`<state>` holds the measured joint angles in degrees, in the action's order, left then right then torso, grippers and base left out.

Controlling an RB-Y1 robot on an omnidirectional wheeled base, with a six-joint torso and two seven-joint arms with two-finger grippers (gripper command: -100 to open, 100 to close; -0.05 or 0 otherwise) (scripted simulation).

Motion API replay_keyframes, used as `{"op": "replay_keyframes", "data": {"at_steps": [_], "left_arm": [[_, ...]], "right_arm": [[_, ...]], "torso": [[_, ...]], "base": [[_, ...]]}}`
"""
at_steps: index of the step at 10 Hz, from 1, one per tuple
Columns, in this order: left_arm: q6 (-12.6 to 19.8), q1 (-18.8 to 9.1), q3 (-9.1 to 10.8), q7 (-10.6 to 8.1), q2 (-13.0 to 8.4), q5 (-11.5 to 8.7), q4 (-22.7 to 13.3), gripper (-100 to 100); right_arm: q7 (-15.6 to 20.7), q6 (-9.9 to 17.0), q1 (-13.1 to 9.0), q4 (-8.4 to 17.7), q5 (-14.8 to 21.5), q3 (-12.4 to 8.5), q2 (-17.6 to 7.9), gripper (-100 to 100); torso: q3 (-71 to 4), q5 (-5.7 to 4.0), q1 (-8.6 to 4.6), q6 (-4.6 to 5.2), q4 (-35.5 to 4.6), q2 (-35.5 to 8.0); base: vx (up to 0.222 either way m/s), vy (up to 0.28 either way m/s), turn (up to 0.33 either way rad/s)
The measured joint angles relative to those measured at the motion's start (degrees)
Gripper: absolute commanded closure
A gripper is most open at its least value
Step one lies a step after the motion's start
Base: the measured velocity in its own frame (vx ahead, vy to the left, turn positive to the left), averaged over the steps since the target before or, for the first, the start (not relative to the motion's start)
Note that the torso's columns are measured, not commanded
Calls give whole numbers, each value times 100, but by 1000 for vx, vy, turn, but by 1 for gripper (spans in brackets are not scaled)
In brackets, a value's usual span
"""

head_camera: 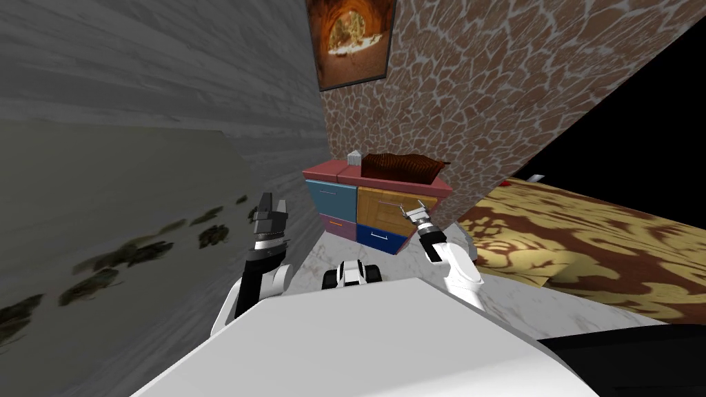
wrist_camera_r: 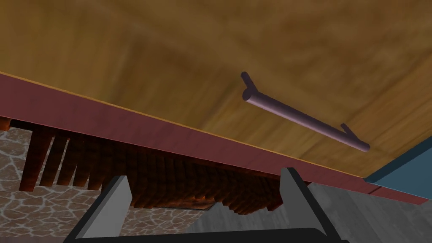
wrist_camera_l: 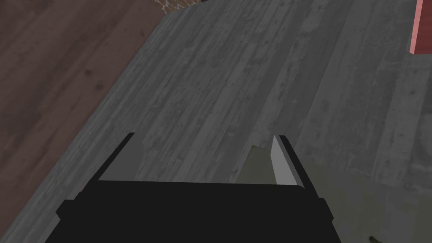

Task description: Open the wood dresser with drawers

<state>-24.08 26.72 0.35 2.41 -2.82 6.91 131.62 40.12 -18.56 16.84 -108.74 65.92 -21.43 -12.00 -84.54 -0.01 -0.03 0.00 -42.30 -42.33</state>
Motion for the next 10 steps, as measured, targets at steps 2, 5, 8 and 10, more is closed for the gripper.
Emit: {"op": "replay_keyframes", "data": {"at_steps": [2,5,8,10], "left_arm": [[0,0,0,0,0,0,0,0],[0,0,0,0,0,0,0,0],[0,-1,0,0,-1,0,0,0],[0,-1,0,0,-1,0,0,0]], "right_arm": [[235,15,-114,198,336,-116,144,-100],[485,84,-247,418,813,-235,469,-100],[629,140,-328,548,1104,-300,944,-100],[710,116,-335,574,1147,-332,1232,-100]], "torso": [[-8,2,9,-2,4,13],[0,-2,-9,-1,0,-1],[3,0,-1,-1,-1,-4],[-1,1,3,0,0,1]], "base": [[93,95,-119],[71,55,-111],[24,23,-41],[10,13,-21]]}}
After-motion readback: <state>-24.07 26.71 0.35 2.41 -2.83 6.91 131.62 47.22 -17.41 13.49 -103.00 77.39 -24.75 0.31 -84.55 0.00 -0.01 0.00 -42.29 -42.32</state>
